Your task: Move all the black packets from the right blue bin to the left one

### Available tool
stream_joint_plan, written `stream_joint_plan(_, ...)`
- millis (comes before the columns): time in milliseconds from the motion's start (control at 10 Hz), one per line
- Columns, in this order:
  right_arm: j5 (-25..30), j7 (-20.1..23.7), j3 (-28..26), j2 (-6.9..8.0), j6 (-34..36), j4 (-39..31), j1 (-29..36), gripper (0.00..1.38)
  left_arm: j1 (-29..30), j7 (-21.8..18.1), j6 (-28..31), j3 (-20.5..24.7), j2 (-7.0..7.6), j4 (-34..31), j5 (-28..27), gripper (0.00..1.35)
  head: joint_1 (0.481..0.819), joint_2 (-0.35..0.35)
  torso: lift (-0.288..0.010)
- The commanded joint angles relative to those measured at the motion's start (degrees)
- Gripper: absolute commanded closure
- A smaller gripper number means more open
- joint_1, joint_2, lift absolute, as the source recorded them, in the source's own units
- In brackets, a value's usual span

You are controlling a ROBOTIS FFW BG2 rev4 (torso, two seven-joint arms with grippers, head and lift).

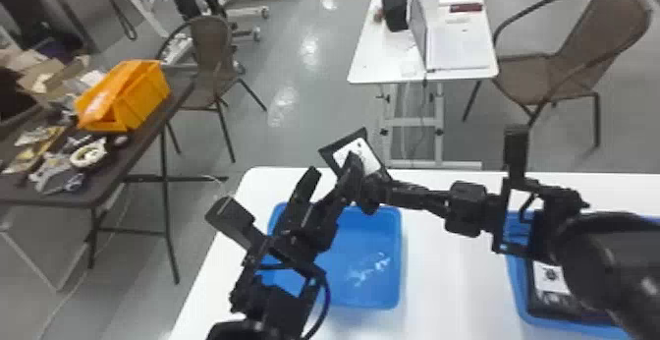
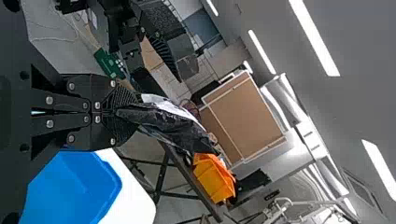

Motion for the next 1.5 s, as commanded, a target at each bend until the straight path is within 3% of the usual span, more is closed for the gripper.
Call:
stream_joint_plan(0, -0.16, 0.35, 1.89, 0.22, -0.40, 1.37, -1.91, 1.16, -1.14, -1.15, 2.60, 0.08, -0.04, 0.50, 0.14, 0.15, 0.695, 0.271, 0.000)
stream_joint_plan(200, -0.51, 0.52, 2.24, 0.31, -0.40, 1.81, -2.09, 1.16, -1.85, -2.56, 4.10, 0.17, -0.48, 1.30, 1.11, 0.15, 0.695, 0.268, 0.000)
stream_joint_plan(300, -1.83, 0.61, 2.33, 0.31, -0.40, 2.68, -2.00, 1.16, -1.93, -3.08, 4.53, 0.52, -1.09, 1.38, 0.85, 0.34, 0.695, 0.265, 0.000)
stream_joint_plan(400, -2.18, 0.61, 2.33, 0.31, -0.57, 2.95, -1.91, 1.16, -1.93, -3.17, 5.33, 1.23, -1.35, 1.03, -0.12, 1.13, 0.695, 0.264, 0.000)
stream_joint_plan(500, -2.09, 0.61, 2.33, 0.31, -0.57, 2.95, -2.00, 1.16, -1.85, -2.91, 4.27, 1.40, -1.62, 0.94, -0.56, 1.21, 0.695, 0.263, 0.000)
stream_joint_plan(800, -2.45, 0.52, 2.33, 0.48, -1.81, 4.53, -2.26, 1.16, -2.02, -3.08, 4.45, 2.02, -1.88, 0.42, -3.64, 1.22, 0.695, 0.271, 0.000)
stream_joint_plan(900, -2.80, 0.35, 2.33, 0.66, -3.12, 5.41, -2.35, 1.05, -2.20, -3.52, 3.74, 2.02, -1.62, 0.50, -3.99, 1.22, 0.695, 0.271, 0.000)
stream_joint_plan(1000, -4.56, 0.44, 2.06, 0.75, -4.00, 5.41, -1.82, 0.48, -2.20, -3.52, 2.60, 2.28, -1.53, 0.50, -5.31, 1.22, 0.695, 0.269, 0.000)
stream_joint_plan(1100, -3.59, 0.35, -0.13, 0.75, -4.00, 2.68, -0.07, 0.02, -2.11, -3.52, 1.99, 3.34, -1.79, 0.50, -8.21, 1.22, 0.695, 0.271, 0.000)
stream_joint_plan(1200, -0.60, -0.35, -3.91, 0.66, -2.86, -1.36, 2.31, 0.06, -1.32, -3.26, 0.40, 5.18, -2.47, 0.86, -14.97, 1.22, 0.695, 0.273, 0.000)
stream_joint_plan(1400, 6.17, -6.51, -11.47, -0.75, 0.04, -10.85, 10.04, 0.27, -0.18, -2.12, -4.69, 9.66, -2.47, 4.90, -33.96, 1.22, 0.695, 0.277, 0.000)
